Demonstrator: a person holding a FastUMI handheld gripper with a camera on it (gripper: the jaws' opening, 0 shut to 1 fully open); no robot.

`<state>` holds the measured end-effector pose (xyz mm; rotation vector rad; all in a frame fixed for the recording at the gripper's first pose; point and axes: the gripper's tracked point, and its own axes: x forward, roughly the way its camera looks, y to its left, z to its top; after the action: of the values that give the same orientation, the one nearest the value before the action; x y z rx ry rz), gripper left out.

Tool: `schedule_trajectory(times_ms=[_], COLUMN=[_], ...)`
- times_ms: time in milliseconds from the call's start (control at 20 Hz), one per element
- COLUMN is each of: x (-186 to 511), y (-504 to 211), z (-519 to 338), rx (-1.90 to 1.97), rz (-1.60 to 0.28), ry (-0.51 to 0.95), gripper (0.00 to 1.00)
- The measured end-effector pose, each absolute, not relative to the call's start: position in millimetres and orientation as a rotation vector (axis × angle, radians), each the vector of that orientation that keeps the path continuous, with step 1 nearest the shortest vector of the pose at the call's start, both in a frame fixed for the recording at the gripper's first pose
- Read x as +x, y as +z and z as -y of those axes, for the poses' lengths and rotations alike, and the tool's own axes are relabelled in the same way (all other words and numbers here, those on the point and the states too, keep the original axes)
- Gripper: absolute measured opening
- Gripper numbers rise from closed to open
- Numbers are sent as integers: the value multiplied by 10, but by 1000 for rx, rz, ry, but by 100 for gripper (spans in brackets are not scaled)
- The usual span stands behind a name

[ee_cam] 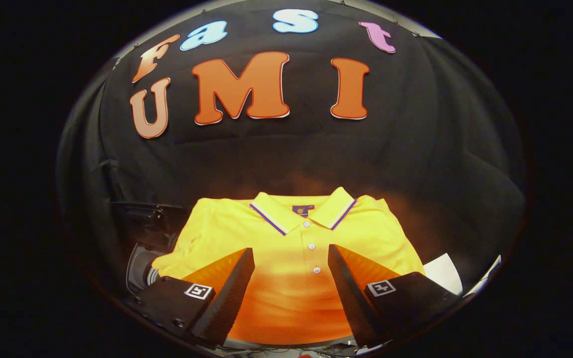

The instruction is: Put the clothes into the washing machine and then close the washing machine lid.

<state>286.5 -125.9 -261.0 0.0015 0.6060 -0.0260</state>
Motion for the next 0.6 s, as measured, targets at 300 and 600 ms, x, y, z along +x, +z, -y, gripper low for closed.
schedule_trajectory(times_ms=[300,600], x=[3064,3037], y=[-2956,-3115], z=[1404,1408], rx=[6,31], rz=[-703,-767], ry=[-49,-32], gripper=[97,97])
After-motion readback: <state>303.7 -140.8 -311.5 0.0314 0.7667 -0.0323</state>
